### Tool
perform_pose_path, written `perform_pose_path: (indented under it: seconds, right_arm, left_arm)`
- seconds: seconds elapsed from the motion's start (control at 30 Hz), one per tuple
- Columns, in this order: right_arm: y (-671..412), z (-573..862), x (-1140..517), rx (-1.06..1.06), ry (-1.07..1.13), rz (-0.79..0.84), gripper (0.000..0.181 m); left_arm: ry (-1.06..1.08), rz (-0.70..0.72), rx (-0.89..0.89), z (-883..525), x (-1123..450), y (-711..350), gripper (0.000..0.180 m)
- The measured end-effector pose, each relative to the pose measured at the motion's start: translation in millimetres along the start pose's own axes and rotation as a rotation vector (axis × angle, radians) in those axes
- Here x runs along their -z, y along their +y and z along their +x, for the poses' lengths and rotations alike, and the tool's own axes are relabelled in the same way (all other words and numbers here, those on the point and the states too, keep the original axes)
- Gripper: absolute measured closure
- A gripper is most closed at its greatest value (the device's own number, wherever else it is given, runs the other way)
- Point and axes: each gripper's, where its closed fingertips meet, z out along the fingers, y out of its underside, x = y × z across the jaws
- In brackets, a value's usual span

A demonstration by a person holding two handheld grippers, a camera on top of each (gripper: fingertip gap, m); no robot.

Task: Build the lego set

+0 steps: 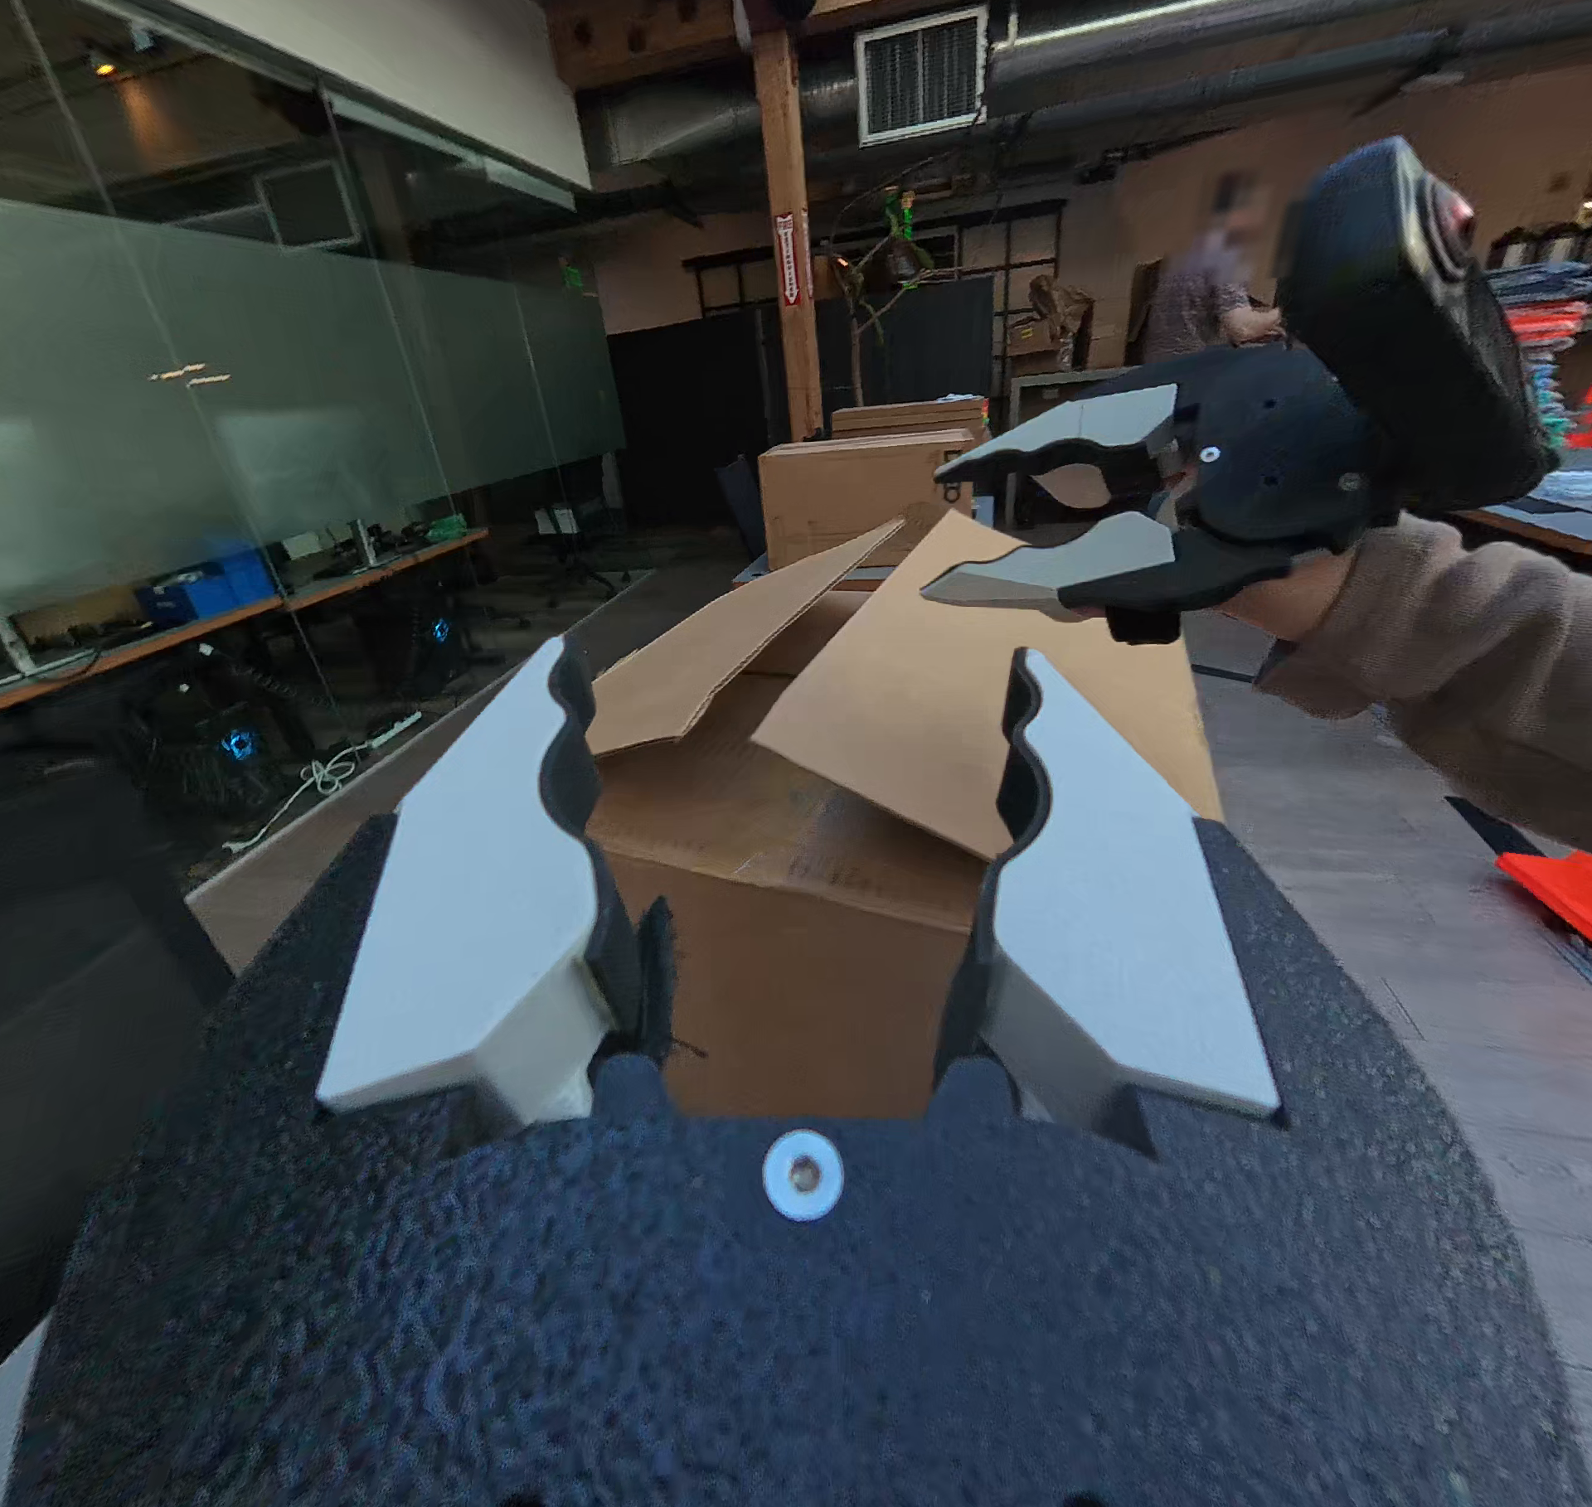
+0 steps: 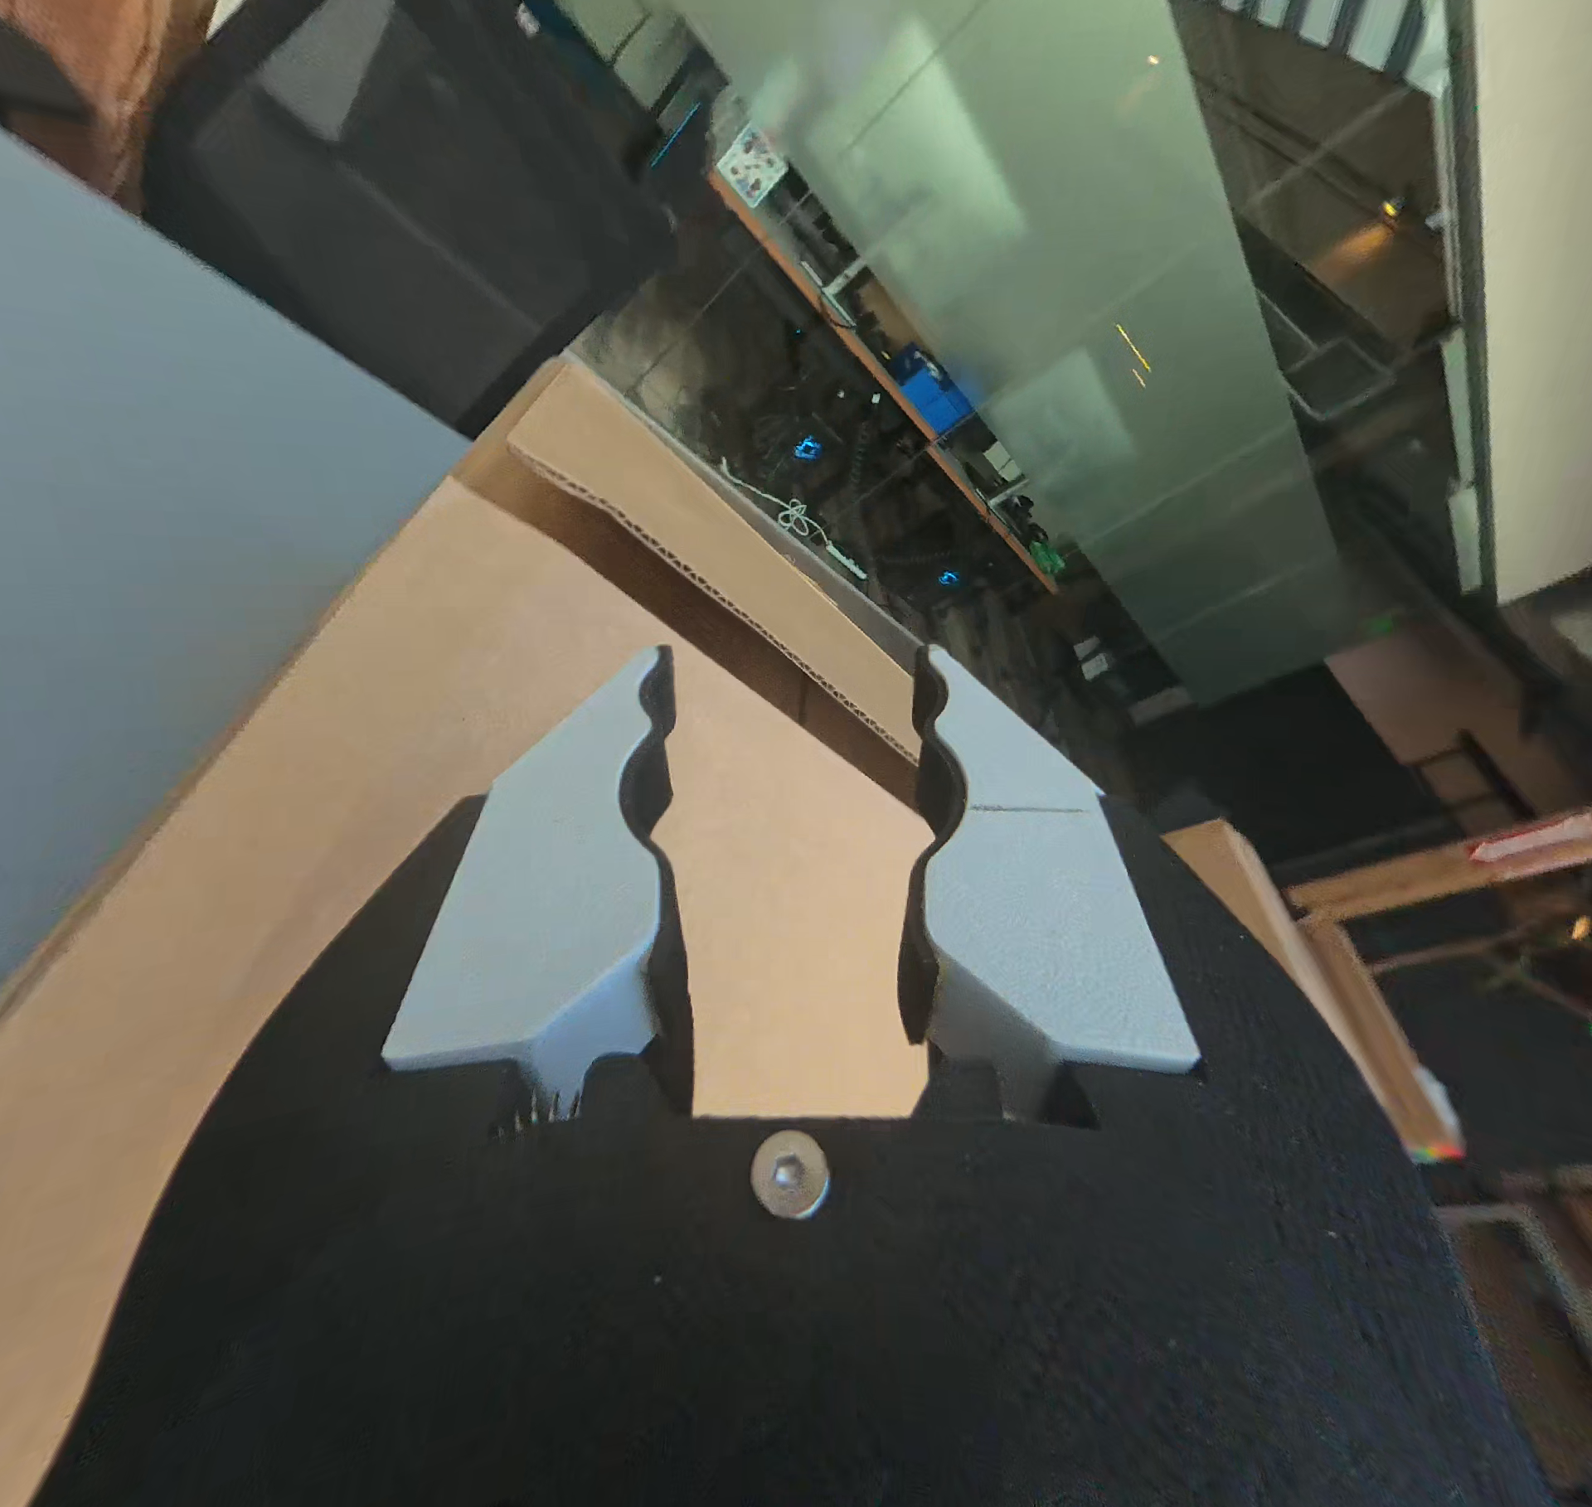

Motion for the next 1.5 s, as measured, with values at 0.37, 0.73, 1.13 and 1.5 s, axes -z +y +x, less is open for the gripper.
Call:
perform_pose_path:
  seconds: [0.37, 0.73, 1.13, 1.5]
  right_arm:
    - [85.2, 79.8, 286.6, -0.489, 0.456, 0.242, 0.116]
    - [238.4, 96.0, 603.2, -0.476, 0.944, -0.073, 0.087]
    - [342.1, 136.9, 770.1, -0.394, 1.199, -0.165, 0.059]
    - [501.4, 266.4, 845.5, -0.203, 1.468, -0.33, 0.053]
  left_arm:
    - [0.44, 0.207, -0.08, 218.2, -28.8, -42.9, 0.075]
    - [0.865, 0.297, 0.082, 518.3, -101.4, -52.3, 0.058]
    - [0.895, 0.291, 0.06, 722.7, -188.6, -32.4, 0.023]
    - [0.653, 0.409, 0.043, 794.9, -426.2, -21.9, 0.024]
